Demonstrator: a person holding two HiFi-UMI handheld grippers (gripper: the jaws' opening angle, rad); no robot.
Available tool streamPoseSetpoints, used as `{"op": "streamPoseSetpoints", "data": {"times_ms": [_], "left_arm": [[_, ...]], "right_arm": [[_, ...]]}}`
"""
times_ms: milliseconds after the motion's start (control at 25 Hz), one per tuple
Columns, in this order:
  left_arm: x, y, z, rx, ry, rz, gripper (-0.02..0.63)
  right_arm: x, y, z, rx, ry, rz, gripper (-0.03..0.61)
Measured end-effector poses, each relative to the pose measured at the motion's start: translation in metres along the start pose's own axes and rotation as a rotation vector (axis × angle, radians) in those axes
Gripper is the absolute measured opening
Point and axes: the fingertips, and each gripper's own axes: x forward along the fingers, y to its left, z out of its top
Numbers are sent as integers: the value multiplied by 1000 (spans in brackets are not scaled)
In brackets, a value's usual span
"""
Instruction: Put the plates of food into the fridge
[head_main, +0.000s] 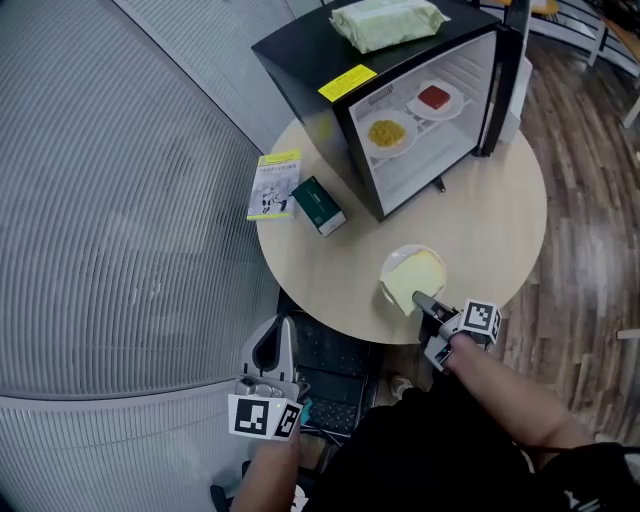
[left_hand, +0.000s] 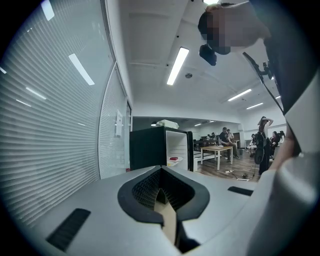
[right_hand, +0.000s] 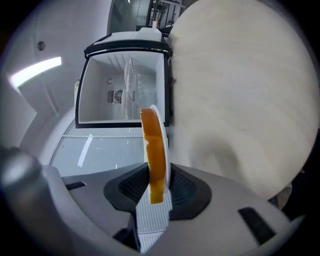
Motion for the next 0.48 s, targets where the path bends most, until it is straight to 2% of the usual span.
{"op": "streamPoseSetpoints", "data": {"times_ms": [280,480], "left_arm": [[56,-16,15,8,-15,-1,3],[91,-18,20,7,-12,27,3]], "right_arm": [[11,16,60,-19,29,0,118],[26,26,99,-53,53,5,118]]}}
